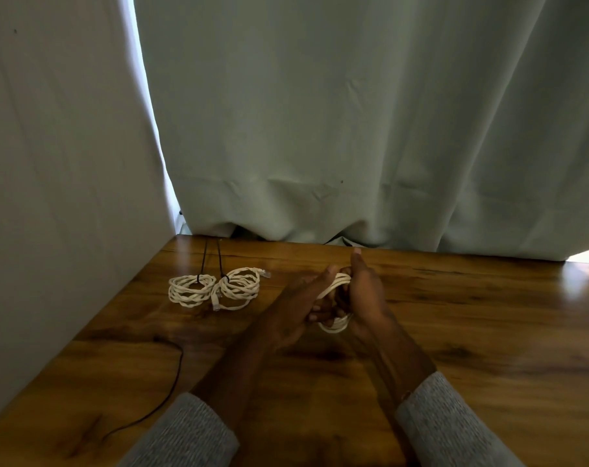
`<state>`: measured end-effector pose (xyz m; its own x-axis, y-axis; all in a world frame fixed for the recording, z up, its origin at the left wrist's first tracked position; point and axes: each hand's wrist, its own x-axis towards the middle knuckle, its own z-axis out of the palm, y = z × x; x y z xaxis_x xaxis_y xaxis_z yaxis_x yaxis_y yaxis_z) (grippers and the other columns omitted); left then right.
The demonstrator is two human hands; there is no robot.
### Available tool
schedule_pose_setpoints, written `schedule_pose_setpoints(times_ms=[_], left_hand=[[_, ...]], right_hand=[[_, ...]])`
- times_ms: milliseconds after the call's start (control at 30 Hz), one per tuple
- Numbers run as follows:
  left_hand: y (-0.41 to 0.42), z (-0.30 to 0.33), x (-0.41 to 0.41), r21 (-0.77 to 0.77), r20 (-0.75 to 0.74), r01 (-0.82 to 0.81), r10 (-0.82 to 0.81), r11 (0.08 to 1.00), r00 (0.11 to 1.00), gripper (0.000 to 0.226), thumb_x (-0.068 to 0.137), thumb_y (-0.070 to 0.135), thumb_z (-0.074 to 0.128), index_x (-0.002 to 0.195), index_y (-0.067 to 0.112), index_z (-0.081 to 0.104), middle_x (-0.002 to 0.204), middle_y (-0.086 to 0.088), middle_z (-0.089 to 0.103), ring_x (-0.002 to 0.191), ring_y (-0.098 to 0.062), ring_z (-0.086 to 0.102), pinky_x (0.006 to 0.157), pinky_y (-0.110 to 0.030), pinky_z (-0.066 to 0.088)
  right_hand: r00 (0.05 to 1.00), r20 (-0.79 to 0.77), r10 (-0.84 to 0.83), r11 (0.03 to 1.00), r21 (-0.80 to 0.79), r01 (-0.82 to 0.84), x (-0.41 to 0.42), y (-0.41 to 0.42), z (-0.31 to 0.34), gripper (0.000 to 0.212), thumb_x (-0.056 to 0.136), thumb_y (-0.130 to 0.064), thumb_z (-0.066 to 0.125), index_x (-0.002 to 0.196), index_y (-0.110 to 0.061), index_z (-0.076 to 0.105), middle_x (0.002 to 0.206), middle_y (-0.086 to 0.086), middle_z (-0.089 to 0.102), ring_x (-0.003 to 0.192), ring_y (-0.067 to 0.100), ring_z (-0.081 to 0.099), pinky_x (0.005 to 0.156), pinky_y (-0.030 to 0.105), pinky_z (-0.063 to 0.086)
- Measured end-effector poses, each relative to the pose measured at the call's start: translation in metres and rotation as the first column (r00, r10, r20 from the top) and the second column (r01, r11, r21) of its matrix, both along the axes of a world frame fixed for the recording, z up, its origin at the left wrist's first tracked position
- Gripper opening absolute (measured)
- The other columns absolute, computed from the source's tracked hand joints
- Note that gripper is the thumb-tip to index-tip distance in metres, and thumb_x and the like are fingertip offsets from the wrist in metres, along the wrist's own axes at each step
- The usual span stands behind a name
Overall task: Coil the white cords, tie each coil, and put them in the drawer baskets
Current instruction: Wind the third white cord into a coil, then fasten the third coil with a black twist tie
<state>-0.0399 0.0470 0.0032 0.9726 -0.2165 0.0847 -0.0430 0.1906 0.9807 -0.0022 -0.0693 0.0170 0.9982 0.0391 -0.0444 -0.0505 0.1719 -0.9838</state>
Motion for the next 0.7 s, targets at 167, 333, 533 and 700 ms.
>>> schedule_pose_setpoints(times_ms=[167,333,533,700], left_hand=[[-0.009,0.003,-0.018,0.031,-0.091,-0.327,0.329,0.944,0.94,0.041,0.099,0.049,0.048,0.092,0.015,0.071,0.08,-0.006,0.075,0.07,-0.021,0.073,0.066,-0.034,0.059],[0.016,-0.006,-0.049,0.058,-0.049,-0.628,0.631,0.776,0.775,0.033,0.09,0.044,0.063,0.082,0.014,0.075,0.088,-0.014,0.075,0.085,-0.034,0.072,0.072,-0.042,0.055],[0.082,-0.012,-0.097,0.038,-0.029,-0.762,0.763,0.646,0.646,0.027,0.094,0.02,0.059,0.073,0.009,0.071,0.065,-0.004,0.07,0.059,-0.019,0.066,0.053,-0.027,0.05],[0.13,-0.01,-0.131,-0.109,-0.141,-0.819,0.807,0.563,0.574,0.038,0.096,0.015,0.053,0.059,0.007,0.054,0.044,-0.006,0.049,0.03,-0.012,0.037,0.039,-0.017,0.025]], right_hand=[[0.993,0.044,0.113,0.99,-0.085,-0.109,-0.02,0.01,0.002,0.05,0.106,-0.041,0.042,0.076,-0.007,0.064,0.071,0.014,0.067,0.061,0.022,0.066,0.068,0.035,0.053],[0.947,0.171,0.273,0.959,-0.13,-0.253,-0.041,0.04,-0.014,0.042,0.106,-0.036,0.046,0.082,-0.016,0.074,0.081,0.005,0.077,0.078,0.023,0.074,0.068,0.034,0.055],[0.846,0.263,0.463,0.879,-0.257,-0.401,-0.063,0.093,-0.03,0.048,0.108,-0.033,0.04,0.097,-0.001,0.074,0.089,0.011,0.078,0.079,0.019,0.073,0.068,0.026,0.055],[0.752,0.395,0.527,0.845,-0.333,-0.418,-0.074,0.123,-0.043,0.024,0.104,-0.01,0.049,0.1,-0.007,0.073,0.089,0.001,0.072,0.078,0.008,0.066,0.069,0.021,0.049]])
